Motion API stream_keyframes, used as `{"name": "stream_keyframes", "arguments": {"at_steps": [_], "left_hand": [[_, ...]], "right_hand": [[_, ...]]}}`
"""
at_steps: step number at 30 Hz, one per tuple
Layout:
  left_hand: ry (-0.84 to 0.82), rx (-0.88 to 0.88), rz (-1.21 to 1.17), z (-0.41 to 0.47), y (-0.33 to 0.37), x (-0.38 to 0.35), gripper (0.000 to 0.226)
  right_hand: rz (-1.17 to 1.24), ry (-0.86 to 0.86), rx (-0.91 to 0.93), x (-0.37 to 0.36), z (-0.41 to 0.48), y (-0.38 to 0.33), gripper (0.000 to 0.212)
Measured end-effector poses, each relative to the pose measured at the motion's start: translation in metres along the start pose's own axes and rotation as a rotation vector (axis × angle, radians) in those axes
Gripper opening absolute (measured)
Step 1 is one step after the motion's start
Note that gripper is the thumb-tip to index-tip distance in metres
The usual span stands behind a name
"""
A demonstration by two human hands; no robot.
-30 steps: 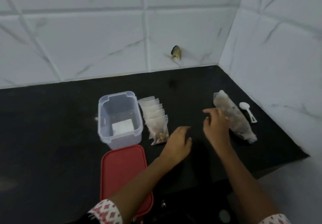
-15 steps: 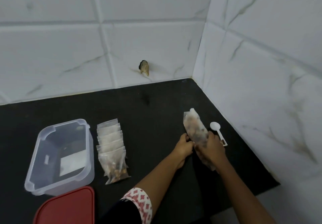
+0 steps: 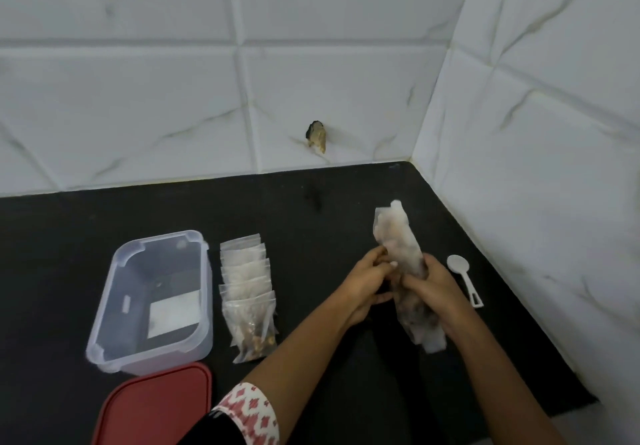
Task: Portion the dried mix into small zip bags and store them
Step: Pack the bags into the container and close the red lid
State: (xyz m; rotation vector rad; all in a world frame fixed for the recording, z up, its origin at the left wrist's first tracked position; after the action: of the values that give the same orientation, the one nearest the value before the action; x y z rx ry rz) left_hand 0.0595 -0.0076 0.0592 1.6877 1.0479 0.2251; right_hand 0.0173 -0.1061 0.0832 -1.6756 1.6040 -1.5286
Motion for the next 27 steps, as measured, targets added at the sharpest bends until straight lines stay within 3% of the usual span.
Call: {"name": "stream_keyframes", "arguments": {"at_steps": [5, 12, 16, 24, 27], "left_hand": [[0.118, -0.230, 0.109, -0.051, 0.060, 0.048, 0.014], [0.487, -0.417, 0.407, -0.152, 0.114, 0.159, 0.028], [0.651, -0.410, 0.445, -0.194, 0.113, 0.225, 0.036], [0.714, -0.416, 0.611, -0.222, 0.086, 0.276, 0.045], [0.790, -0.437, 0.703, -0.226, 0.072, 0.276, 0.045]], "right_hand": [[0.233, -0.109, 0.125, -0.048, -0.018, -0.064, 0.030], [0.356, -0.347, 0.262, -0.169, -0.044, -0.147, 0.028], [0.405, -0.418, 0.304, -0.240, -0.056, -0.172, 0.029], [0.385, -0.424, 0.366, -0.316, -0.057, -0.168, 0.020], [0.344, -0.418, 0.364, -0.326, -0.059, -0.158, 0.040]]}}
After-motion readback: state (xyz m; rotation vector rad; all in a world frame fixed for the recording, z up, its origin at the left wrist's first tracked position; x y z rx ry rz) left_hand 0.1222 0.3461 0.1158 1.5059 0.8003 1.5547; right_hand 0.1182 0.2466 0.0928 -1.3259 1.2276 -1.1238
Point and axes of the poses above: each hand's wrist, its own z-axis towards the middle knuckle, its own x-axis out of the back of the hand, y = z × x, the point moved 8 cm from there along z, towards the middle knuckle, and after that the axes turned 6 degrees about -y, right-handed, at the moved point
